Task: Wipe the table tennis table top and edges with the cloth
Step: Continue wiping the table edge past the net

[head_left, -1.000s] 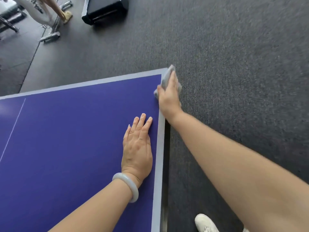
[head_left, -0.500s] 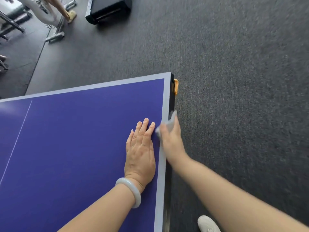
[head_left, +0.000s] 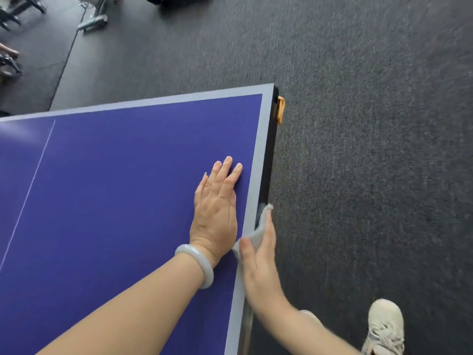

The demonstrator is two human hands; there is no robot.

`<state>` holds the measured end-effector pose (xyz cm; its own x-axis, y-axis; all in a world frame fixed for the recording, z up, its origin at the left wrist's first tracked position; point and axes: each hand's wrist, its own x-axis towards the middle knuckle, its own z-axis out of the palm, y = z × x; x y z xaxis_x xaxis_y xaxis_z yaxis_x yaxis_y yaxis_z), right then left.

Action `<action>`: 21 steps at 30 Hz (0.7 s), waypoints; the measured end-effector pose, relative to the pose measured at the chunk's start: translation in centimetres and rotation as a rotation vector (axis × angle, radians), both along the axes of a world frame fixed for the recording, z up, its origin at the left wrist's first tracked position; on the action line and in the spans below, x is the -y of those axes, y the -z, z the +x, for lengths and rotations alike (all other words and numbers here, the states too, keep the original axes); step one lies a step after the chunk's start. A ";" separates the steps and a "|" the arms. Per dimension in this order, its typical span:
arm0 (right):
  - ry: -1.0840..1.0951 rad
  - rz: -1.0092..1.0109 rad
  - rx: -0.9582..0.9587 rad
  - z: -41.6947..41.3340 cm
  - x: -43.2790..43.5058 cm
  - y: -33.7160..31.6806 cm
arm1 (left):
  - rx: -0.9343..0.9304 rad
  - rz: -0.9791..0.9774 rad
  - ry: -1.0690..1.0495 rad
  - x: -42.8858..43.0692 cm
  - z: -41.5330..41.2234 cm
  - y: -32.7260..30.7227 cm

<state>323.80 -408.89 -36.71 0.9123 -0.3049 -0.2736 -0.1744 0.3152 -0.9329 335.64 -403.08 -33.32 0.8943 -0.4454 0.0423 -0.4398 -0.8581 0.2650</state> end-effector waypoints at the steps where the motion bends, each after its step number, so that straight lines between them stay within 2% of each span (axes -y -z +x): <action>1: 0.007 -0.016 -0.015 1.5 0.7 -0.1 | -0.004 -0.003 0.002 0.0 0.0 0.0; 5: 0.055 -0.049 -0.109 10.9 6.0 -0.5 | -0.017 -0.039 0.006 0.0 0.0 0.0; 8: 0.057 -0.047 -0.076 13.1 7.0 -0.2 | -0.015 -0.044 0.007 -0.1 0.1 0.0; 16: -0.020 -0.068 -0.021 3.6 2.0 0.5 | -0.014 -0.068 0.013 -0.1 -0.1 -0.2; 21: -0.063 -0.085 -0.075 -0.6 -0.2 -0.3 | -0.007 -0.082 0.024 -0.2 -0.2 -0.4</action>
